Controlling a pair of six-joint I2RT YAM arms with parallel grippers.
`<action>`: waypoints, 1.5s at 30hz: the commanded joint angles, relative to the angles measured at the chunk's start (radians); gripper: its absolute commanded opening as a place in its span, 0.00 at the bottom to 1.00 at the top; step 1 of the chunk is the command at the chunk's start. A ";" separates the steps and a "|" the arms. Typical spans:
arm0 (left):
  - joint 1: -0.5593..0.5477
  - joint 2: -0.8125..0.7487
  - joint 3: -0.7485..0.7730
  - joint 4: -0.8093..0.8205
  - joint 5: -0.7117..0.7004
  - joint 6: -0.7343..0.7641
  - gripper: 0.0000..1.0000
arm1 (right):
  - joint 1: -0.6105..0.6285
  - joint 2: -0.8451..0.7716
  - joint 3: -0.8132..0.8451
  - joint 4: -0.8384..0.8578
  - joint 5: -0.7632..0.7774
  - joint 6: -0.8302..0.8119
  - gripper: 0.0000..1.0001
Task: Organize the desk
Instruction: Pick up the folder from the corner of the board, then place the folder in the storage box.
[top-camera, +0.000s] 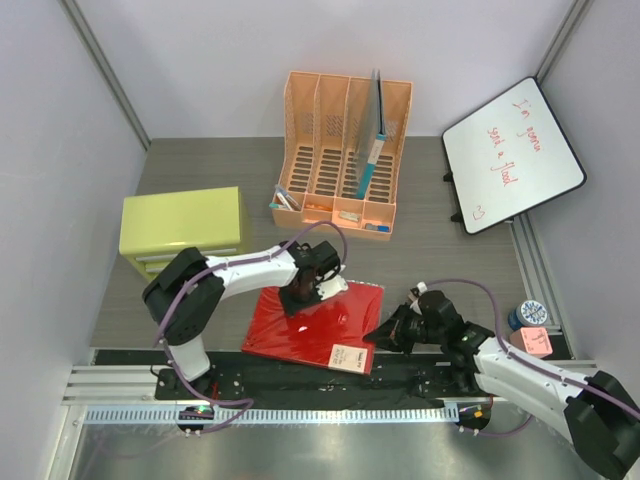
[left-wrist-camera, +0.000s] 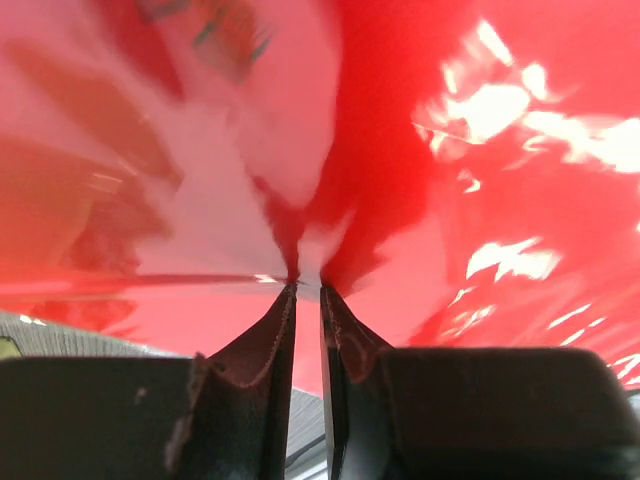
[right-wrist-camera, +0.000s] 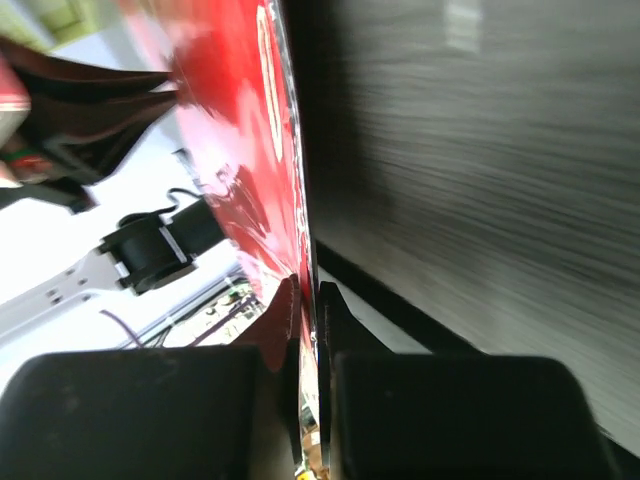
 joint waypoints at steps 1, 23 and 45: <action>-0.046 0.072 0.041 0.100 0.174 -0.023 0.16 | -0.002 0.033 -0.072 0.259 0.037 0.025 0.01; 0.455 -0.394 0.732 -0.205 0.020 -0.093 0.20 | -0.003 0.272 1.545 -1.144 0.686 -0.883 0.01; 0.523 -0.534 0.377 -0.073 0.108 -0.165 0.19 | 0.001 0.527 2.167 -1.180 0.732 -0.973 0.01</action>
